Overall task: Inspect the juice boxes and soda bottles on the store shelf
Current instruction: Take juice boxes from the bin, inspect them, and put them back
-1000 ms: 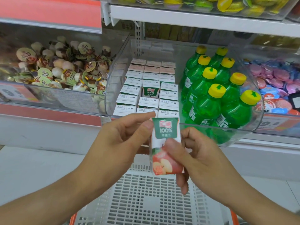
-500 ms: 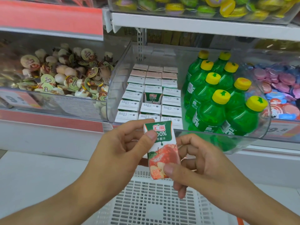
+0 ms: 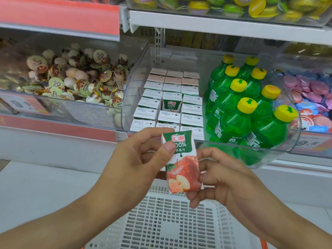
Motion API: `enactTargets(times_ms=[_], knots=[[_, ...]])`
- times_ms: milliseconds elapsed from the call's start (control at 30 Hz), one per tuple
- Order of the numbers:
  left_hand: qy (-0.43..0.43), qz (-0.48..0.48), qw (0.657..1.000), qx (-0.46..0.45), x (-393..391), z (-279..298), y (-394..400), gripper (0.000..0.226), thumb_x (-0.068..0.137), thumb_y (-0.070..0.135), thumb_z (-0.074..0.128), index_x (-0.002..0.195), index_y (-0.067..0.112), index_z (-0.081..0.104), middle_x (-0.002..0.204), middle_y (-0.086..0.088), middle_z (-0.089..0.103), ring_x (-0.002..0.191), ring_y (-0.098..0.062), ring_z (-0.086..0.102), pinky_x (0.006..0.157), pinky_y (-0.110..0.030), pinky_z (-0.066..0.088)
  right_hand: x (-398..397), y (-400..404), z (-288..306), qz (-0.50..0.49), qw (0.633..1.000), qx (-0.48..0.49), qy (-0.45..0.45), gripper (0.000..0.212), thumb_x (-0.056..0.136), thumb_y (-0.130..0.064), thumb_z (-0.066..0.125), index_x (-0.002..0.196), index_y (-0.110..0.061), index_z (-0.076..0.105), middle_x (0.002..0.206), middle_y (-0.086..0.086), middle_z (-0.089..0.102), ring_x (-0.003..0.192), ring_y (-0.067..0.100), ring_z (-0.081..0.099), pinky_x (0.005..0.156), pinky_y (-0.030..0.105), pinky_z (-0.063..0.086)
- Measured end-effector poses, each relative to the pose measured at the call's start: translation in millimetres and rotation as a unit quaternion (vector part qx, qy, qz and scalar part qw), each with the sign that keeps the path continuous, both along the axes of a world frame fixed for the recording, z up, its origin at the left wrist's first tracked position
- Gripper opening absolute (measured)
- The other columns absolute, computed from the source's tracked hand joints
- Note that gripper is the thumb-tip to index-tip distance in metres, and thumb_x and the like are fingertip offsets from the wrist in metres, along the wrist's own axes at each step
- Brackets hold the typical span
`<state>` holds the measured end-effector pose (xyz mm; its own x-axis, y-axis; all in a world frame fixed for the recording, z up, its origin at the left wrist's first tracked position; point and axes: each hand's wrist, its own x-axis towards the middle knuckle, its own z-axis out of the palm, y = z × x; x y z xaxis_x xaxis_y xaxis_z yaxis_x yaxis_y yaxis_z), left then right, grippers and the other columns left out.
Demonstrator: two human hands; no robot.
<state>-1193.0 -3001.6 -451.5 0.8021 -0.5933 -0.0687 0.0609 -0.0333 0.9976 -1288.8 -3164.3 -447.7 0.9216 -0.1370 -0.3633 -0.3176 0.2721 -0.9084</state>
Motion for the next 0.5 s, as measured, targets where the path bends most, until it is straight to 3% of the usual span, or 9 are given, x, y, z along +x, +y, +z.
enactTargets(times_ms=[167, 333, 400, 500], knots=[[0.015, 0.018, 0.999, 0.031, -2, -2, -1, 0.053, 0.066, 0.042, 0.069, 0.115, 0.024, 0.06, 0.092, -0.007, 0.077, 0.085, -0.03, 0.073, 0.075, -0.049, 0.061, -1, 1, 2, -0.007, 0.998, -0.057, 0.022, 0.04, 0.065, -0.015, 0.067, 0.101, 0.0, 0.058, 0.07, 0.023, 0.066, 0.059, 0.034, 0.065, 0.055, 0.038, 0.055], [0.038, 0.001, 0.995, 0.088, -8, -1, -1, 0.05, 0.068, 0.055, 0.076, 0.107, 0.027, 0.063, 0.083, -0.005, 0.076, 0.068, -0.03, 0.072, 0.075, -0.053, 0.06, -4, 6, -3, -0.017, 0.992, -0.125, 0.004, 0.053, 0.063, -0.031, 0.093, 0.097, -0.011, 0.057, 0.074, 0.005, 0.064, 0.057, 0.032, 0.066, 0.055, 0.039, 0.054], [0.054, -0.022, 0.994, 0.098, -11, -1, -1, 0.056, 0.062, 0.058, 0.073, 0.11, 0.03, 0.065, 0.088, -0.003, 0.076, 0.076, -0.034, 0.073, 0.077, -0.051, 0.06, -5, 6, -4, 0.002, 0.988, -0.156, -0.007, 0.048, 0.059, -0.04, 0.089, 0.089, -0.02, 0.057, 0.075, 0.002, 0.062, 0.058, 0.028, 0.066, 0.055, 0.034, 0.055], [0.069, -0.03, 0.993, 0.094, -10, -3, 0, 0.058, 0.064, 0.052, 0.069, 0.115, 0.025, 0.066, 0.091, -0.005, 0.076, 0.077, -0.031, 0.072, 0.075, -0.049, 0.061, -5, 5, -3, 0.013, 0.984, -0.173, -0.03, 0.041, 0.066, -0.045, 0.078, 0.087, -0.017, 0.057, 0.077, 0.006, 0.063, 0.057, 0.021, 0.064, 0.057, 0.036, 0.058]])
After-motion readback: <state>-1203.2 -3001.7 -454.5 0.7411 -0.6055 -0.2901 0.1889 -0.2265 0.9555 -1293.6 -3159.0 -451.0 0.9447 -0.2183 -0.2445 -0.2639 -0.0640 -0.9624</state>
